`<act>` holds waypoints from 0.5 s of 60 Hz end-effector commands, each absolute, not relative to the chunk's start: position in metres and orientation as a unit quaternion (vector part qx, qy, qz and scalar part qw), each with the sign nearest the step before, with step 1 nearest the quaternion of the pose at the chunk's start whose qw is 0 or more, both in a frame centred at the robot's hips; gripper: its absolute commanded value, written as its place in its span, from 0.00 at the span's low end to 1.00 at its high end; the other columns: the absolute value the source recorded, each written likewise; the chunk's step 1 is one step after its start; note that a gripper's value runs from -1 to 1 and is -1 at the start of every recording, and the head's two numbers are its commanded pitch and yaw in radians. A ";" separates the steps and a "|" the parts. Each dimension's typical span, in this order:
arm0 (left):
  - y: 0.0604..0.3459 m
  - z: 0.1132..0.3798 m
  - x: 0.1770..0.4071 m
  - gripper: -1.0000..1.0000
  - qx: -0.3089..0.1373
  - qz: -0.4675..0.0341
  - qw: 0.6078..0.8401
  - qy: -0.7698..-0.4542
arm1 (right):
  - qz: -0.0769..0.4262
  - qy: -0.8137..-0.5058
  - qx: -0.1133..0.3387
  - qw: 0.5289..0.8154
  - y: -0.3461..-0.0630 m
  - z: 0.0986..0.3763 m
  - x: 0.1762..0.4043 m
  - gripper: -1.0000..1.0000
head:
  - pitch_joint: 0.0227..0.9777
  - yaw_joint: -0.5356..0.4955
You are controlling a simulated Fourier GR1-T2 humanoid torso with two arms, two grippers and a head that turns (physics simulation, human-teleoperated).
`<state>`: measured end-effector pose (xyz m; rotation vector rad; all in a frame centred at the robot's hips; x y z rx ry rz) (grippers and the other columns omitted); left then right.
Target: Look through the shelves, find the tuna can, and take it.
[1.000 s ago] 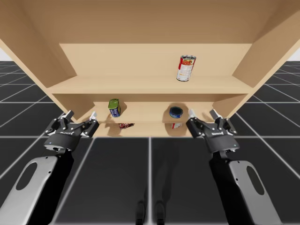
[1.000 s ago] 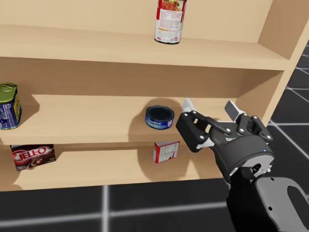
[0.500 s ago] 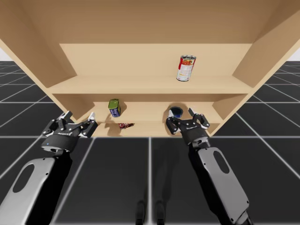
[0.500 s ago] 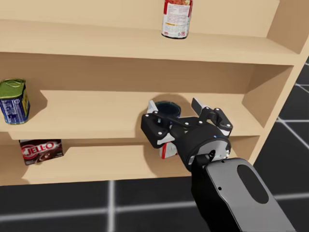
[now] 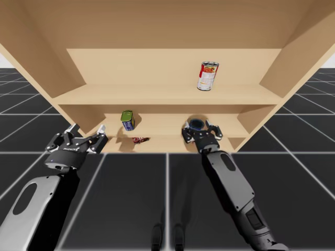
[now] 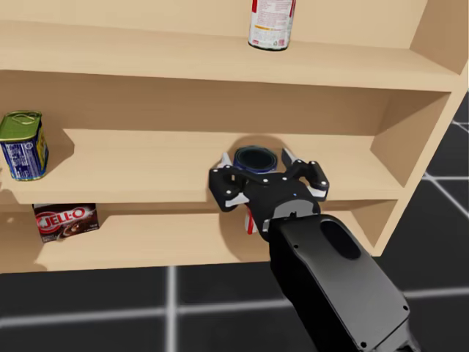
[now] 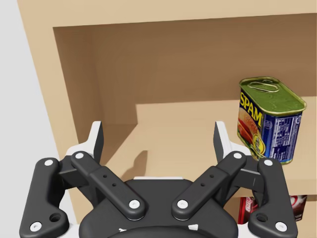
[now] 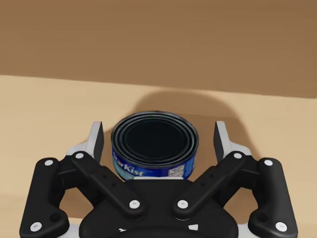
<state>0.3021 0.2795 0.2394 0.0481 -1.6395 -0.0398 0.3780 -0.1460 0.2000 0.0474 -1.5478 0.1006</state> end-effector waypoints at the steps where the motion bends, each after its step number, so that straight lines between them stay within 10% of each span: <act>1: 0.280 0.239 0.303 0.00 0.021 -0.018 0.682 -0.731 | 0.047 -0.689 0.016 0.723 -0.144 0.189 0.394 0.00 | 0.63 0.35; 9: 0.280 0.239 0.304 0.00 0.020 -0.018 0.682 -0.731 | 0.052 -0.678 0.021 0.733 -0.145 0.184 0.399 0.00 | 0.63 0.35; 10: 0.280 0.239 0.304 0.00 0.020 -0.018 0.682 -0.731 | 0.050 -0.678 0.017 0.733 -0.146 0.182 0.398 0.40 | 0.63 0.35; 13: 0.280 0.239 0.304 0.00 0.019 -0.018 0.682 -0.731 | 0.043 -0.674 0.020 0.737 -0.149 0.181 0.397 0.97 | 0.63 0.35; 30: 0.280 0.239 0.306 0.00 0.019 -0.018 0.682 -0.731 | 0.031 -0.700 0.022 0.713 -0.179 0.205 0.351 0.99 | 0.63 0.35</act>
